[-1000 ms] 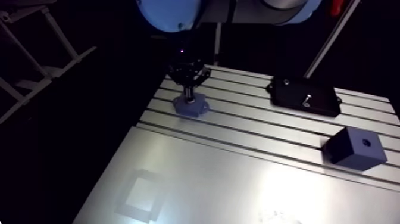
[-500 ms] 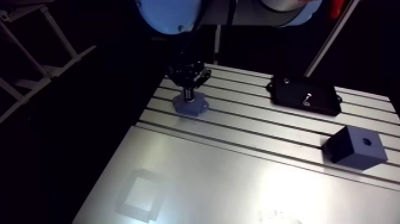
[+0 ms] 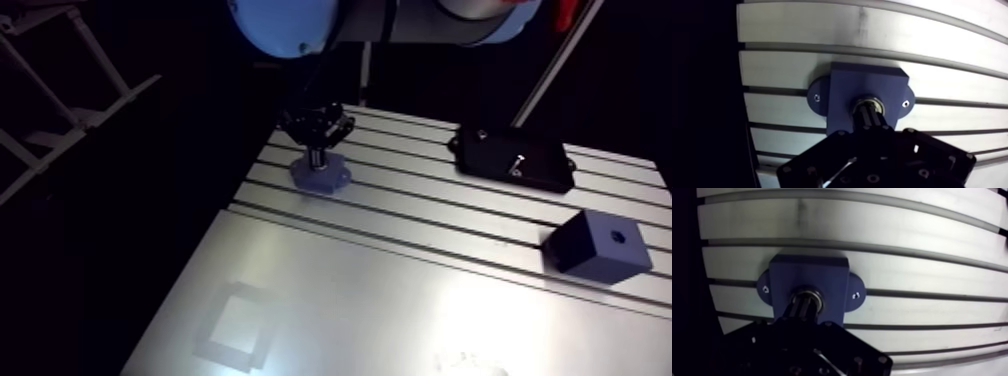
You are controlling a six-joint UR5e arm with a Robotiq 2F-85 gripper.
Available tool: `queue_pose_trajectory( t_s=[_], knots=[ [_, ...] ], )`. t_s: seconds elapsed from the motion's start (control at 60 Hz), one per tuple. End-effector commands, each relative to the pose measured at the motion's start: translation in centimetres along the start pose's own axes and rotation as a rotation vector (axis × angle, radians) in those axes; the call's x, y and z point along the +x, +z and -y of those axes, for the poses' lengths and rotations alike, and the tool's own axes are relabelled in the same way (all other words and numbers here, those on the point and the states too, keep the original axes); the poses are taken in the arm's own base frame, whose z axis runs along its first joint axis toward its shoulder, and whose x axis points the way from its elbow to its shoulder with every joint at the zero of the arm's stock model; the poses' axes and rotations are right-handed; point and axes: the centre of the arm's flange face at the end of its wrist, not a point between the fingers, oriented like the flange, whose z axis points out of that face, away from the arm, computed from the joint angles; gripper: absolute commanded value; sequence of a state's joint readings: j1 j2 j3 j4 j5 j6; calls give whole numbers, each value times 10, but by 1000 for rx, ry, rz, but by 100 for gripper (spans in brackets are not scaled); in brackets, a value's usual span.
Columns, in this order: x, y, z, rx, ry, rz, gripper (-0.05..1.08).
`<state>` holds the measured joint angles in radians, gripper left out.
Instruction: Pick up the bearing and press it into the housing until flush.
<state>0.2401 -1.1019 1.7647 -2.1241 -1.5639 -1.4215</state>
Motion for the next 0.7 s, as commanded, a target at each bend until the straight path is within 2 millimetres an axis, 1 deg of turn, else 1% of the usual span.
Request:
queue_pose_trajectory(
  t_s=[0.017,0.417,0.7],
  knots=[
    [0,2,0,-1,-2,5,107],
    [0,3,0,0,-2,0,107],
    [1,7,0,-3,-1,8,107]
  ],
)
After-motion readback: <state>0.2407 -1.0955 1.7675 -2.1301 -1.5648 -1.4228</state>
